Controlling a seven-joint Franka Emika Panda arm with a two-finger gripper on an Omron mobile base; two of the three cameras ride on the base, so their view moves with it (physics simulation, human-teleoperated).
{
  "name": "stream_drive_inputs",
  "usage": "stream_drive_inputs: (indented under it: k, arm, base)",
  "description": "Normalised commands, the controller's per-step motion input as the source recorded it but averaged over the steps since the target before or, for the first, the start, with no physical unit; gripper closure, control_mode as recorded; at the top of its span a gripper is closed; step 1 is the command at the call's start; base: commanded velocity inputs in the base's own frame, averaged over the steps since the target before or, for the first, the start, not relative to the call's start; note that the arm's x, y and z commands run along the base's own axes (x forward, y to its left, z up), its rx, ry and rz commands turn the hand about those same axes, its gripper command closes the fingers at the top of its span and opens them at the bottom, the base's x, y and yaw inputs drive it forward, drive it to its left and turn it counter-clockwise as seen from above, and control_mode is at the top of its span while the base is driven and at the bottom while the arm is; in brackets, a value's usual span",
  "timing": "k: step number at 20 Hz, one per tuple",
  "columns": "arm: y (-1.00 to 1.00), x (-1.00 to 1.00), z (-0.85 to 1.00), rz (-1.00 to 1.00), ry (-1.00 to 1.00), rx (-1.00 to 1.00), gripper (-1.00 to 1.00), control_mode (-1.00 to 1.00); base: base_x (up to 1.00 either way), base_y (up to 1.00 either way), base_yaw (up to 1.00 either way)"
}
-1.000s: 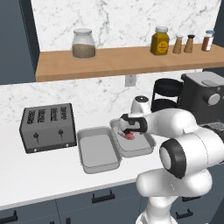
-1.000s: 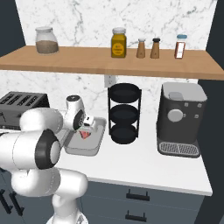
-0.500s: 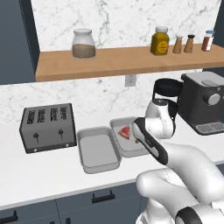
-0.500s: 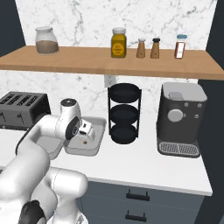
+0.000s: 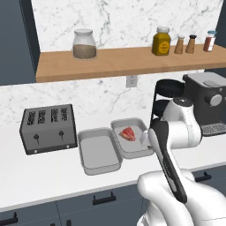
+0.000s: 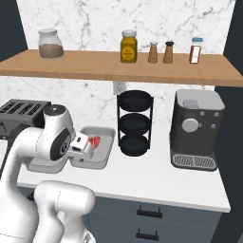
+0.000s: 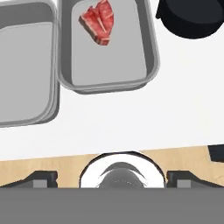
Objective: Place one garlic and one steak in each tupperware on the nearby counter, to pack two identical lunches.
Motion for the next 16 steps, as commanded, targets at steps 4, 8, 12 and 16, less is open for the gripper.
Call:
stream_drive_inputs:
  k: [4,8,12,16]
  arm:
    - [0.00,-0.96,0.52,0.04,-0.07,-0.06,-1.00,-1.00]
    - [0.00,-0.37,0.07,0.02,-0.07,-0.03,-1.00,-1.00]
    - [0.00,0.00,0.00,0.00,0.00,0.00,-1.00,-1.00]
    - [0.00,-0.06,0.00,0.00,0.00,0.00,-1.00,1.00]
  base:
    - [0.00,0.00,0.00]
    - [0.00,0.00,0.00]
    - [0.00,0.00,0.00]
    - [-0.39,-0.02,-0.01]
